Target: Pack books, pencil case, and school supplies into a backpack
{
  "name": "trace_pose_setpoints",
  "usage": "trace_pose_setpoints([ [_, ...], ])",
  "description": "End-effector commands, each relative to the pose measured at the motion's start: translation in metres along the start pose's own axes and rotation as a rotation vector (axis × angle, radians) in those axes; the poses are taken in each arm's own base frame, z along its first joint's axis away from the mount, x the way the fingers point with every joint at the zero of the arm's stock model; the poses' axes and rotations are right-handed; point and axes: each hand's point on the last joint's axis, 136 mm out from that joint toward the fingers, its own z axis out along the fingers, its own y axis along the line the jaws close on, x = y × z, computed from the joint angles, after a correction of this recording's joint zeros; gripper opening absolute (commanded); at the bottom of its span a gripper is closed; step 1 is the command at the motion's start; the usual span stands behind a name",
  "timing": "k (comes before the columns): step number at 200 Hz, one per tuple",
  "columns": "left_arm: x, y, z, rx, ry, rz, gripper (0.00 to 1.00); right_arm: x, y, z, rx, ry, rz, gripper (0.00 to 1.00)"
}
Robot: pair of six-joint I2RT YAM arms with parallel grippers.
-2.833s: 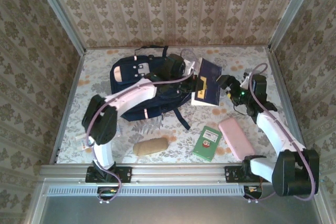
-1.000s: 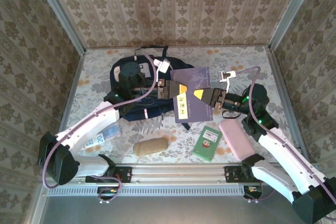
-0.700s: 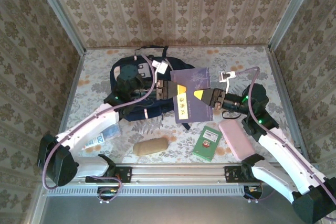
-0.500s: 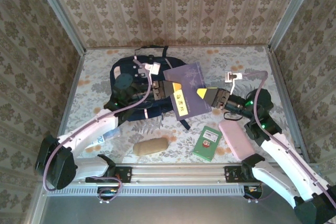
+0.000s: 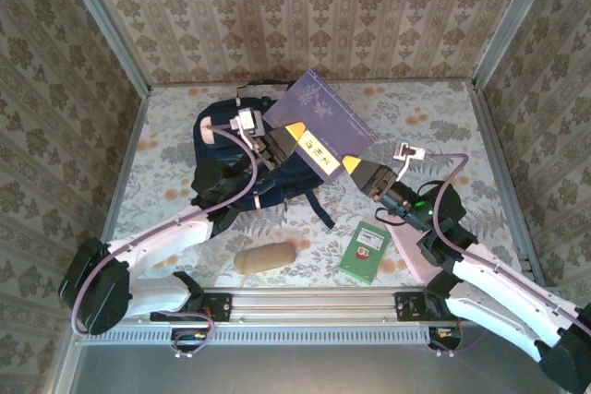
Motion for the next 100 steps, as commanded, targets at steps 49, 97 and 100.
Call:
trace_pose_setpoints([
  [49, -0.009, -0.028, -0.003, 0.075, -0.083, 0.033, 0.0, -0.033, 0.028, 0.021, -0.045, -0.171, -0.064, 0.71],
  [97, -0.004, -0.019, -0.005, 0.034, -0.075, 0.031, 0.0, -0.037, 0.034, 0.031, -0.075, -0.191, -0.087, 0.48],
  [100, -0.004, -0.018, -0.005, 0.028, -0.074, 0.029, 0.0, -0.037, 0.034, 0.032, -0.075, -0.188, -0.085, 0.45],
])
